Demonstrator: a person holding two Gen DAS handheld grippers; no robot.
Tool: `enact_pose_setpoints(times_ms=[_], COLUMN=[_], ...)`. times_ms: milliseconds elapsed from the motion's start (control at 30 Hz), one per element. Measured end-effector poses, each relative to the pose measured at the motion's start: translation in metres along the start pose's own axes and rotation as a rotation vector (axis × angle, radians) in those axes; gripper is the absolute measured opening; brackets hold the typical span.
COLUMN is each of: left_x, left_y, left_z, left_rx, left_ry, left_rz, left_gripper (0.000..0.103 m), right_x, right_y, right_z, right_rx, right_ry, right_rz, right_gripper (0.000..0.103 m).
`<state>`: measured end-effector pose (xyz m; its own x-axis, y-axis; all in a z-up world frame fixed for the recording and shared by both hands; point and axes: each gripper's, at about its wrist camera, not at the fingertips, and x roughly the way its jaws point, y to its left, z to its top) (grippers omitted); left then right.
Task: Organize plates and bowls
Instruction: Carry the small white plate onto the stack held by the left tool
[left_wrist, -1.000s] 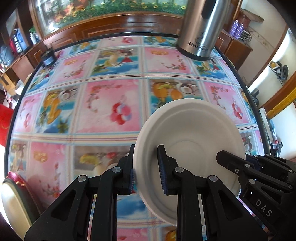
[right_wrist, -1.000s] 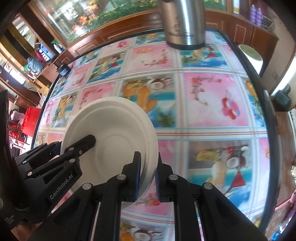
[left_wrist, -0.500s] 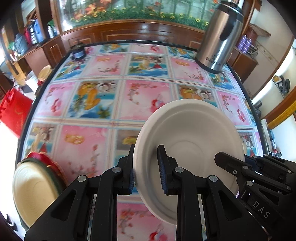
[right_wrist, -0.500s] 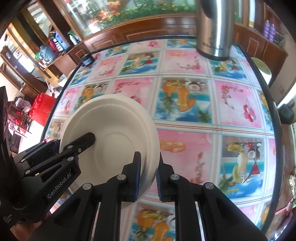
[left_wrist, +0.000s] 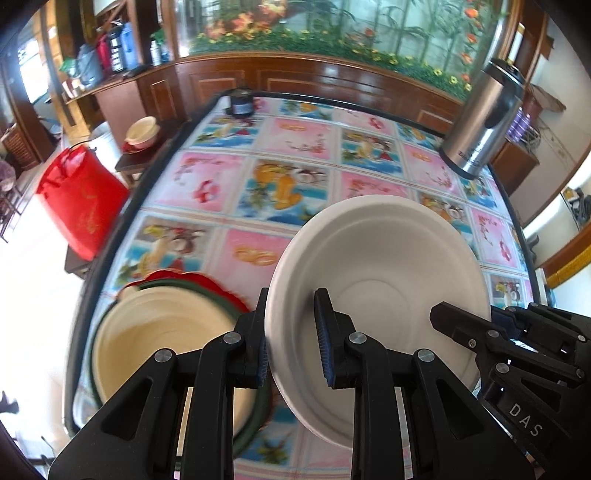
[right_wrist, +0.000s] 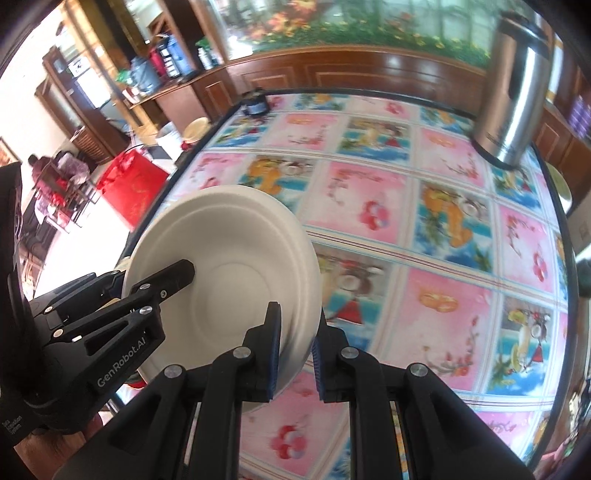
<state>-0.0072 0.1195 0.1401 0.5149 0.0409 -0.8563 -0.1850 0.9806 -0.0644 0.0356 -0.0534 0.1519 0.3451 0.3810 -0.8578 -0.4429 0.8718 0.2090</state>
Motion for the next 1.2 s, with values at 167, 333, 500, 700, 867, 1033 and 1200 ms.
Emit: enact_pose_setpoints(times_ms=[167,333,500,700,867,1033,1200], left_x=[-0.006,-0.011,-0.005,0.002,0.009,0.016,0.018], left_y=[0.036,0.07,0.102,0.117,0.125,0.128,0.13], left_z=[-0.009,-0.019,-0.035,-0.047,-0.053,-0.056,-0.057], left_rx=[-0.037,-0.07,-0.106,-0.107,-0.097,-0.081,-0.063], left_ry=[0.003,0.005,0.036,0.053,0.061,0.071,0.062], left_rz=[0.036,0.076,0.087,0.098,0.114,0.123,0.139], left_gripper=[0.022,0.022,0.022,0.022,0.022,0.022,0.022], right_x=[0.01,0.024,0.04,0.056,0.067,0.078,0.084], right_y=[0.036,0.07,0.101,0.122,0.133,0.14,0.142], right_z=[0.001,-0.002,-0.008,-0.013,-0.017,-0.023,-0.023], right_rx=[-0.05,-0.098,-0.14,-0.159,-0.168,-0.177,-0.178], right_ry=[0.011,0.033,0.061,0.091,0.112,0.135,0.13], right_rz=[0.028,0.048,0.068,0.069,0.06,0.048,0.041], right_gripper=[0.016,0.02,0.02,0.02,0.02,0.02,0.02])
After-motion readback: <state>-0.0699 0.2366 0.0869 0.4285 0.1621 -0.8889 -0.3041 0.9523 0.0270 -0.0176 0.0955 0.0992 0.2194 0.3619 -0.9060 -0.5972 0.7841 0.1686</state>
